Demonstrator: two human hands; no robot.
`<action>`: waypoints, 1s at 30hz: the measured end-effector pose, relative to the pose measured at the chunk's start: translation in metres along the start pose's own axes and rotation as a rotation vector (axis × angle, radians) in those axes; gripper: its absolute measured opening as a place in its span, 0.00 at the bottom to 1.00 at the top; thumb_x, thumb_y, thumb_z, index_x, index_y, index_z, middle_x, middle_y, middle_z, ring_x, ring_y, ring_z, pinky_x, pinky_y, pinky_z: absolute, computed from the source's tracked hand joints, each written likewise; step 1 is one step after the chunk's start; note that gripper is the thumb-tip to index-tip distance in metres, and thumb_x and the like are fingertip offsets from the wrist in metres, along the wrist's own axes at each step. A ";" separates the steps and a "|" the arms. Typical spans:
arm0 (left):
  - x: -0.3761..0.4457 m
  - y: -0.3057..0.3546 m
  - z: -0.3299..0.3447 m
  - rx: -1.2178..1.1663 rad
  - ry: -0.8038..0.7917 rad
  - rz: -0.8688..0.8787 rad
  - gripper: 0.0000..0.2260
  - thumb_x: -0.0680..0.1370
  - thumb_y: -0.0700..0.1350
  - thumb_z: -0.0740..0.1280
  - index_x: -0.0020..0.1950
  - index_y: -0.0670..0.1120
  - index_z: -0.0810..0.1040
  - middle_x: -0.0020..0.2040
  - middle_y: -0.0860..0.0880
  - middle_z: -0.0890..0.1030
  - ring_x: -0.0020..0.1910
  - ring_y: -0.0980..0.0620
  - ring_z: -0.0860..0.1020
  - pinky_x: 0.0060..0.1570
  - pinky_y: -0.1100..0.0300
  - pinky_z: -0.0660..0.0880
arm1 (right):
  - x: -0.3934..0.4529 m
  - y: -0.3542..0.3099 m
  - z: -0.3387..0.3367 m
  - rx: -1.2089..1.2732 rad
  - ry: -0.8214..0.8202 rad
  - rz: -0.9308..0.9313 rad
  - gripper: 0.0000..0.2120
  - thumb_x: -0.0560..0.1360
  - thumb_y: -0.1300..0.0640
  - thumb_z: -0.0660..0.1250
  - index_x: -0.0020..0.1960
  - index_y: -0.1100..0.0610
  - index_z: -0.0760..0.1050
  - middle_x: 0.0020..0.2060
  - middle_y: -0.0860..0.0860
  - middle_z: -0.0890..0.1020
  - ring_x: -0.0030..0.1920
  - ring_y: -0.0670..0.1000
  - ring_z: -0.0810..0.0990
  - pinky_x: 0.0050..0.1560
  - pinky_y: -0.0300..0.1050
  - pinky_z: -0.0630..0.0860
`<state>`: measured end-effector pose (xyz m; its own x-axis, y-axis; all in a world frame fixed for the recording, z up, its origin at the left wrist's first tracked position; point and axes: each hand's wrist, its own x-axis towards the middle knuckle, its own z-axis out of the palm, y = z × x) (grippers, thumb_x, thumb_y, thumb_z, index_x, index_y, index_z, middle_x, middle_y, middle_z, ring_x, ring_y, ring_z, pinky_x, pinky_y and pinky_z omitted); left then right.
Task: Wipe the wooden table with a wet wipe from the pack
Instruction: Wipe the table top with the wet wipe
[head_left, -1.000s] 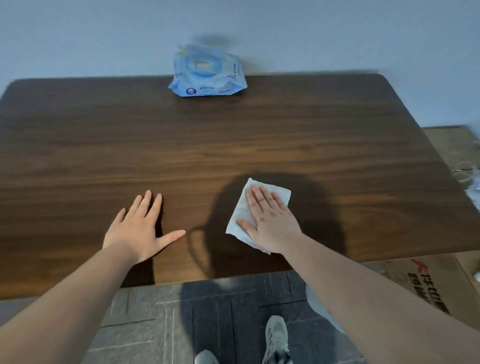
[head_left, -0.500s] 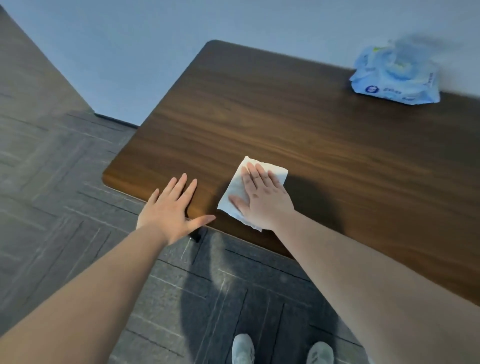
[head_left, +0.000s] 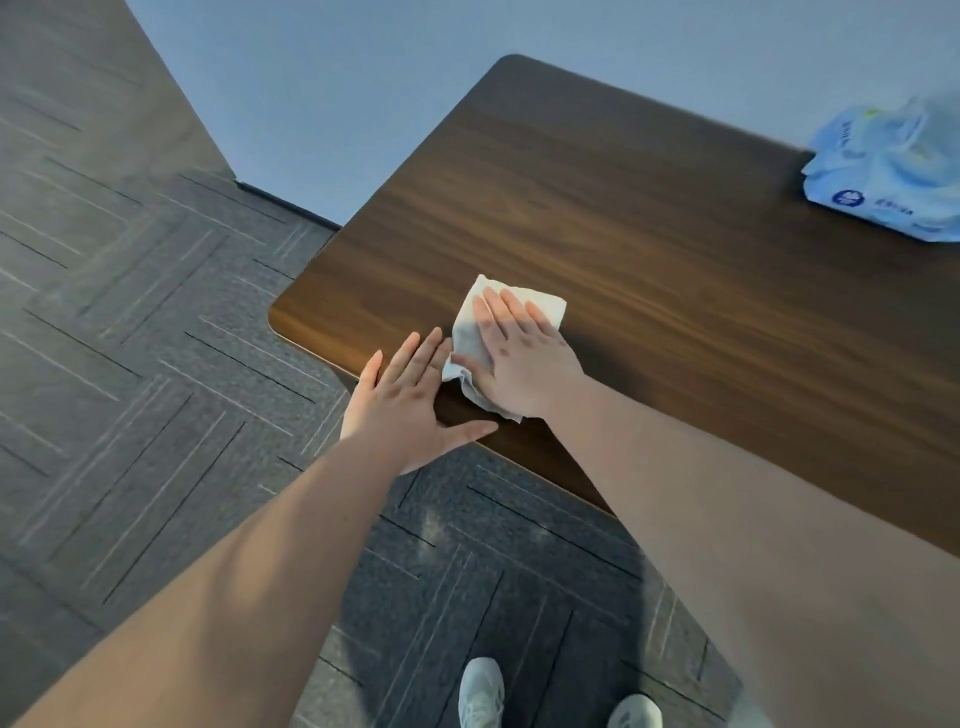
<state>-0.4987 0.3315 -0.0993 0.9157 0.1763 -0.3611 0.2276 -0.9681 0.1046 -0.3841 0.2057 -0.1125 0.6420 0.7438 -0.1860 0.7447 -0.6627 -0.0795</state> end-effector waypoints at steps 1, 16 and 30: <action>0.000 0.001 -0.002 0.013 -0.012 0.001 0.48 0.64 0.78 0.41 0.76 0.51 0.37 0.77 0.55 0.38 0.75 0.56 0.36 0.73 0.49 0.39 | -0.003 0.001 -0.001 0.004 -0.002 -0.018 0.38 0.75 0.33 0.37 0.77 0.57 0.43 0.78 0.53 0.48 0.77 0.53 0.44 0.74 0.51 0.41; 0.002 0.090 -0.032 0.157 -0.079 0.165 0.43 0.69 0.76 0.45 0.77 0.53 0.43 0.78 0.53 0.43 0.76 0.53 0.41 0.74 0.47 0.46 | -0.186 0.107 0.015 0.002 -0.116 0.140 0.39 0.72 0.30 0.32 0.75 0.53 0.31 0.76 0.49 0.35 0.71 0.48 0.29 0.71 0.47 0.31; 0.009 0.408 -0.005 0.369 -0.182 0.755 0.39 0.73 0.72 0.46 0.77 0.53 0.41 0.78 0.51 0.40 0.76 0.51 0.40 0.74 0.46 0.47 | -0.455 0.264 0.050 0.166 -0.088 0.836 0.40 0.71 0.30 0.30 0.75 0.53 0.30 0.76 0.49 0.37 0.75 0.48 0.35 0.74 0.47 0.35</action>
<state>-0.3960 -0.0614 -0.0553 0.7040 -0.5392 -0.4622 -0.5727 -0.8159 0.0796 -0.4885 -0.3120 -0.0980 0.9467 -0.0003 -0.3221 -0.0082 -0.9997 -0.0230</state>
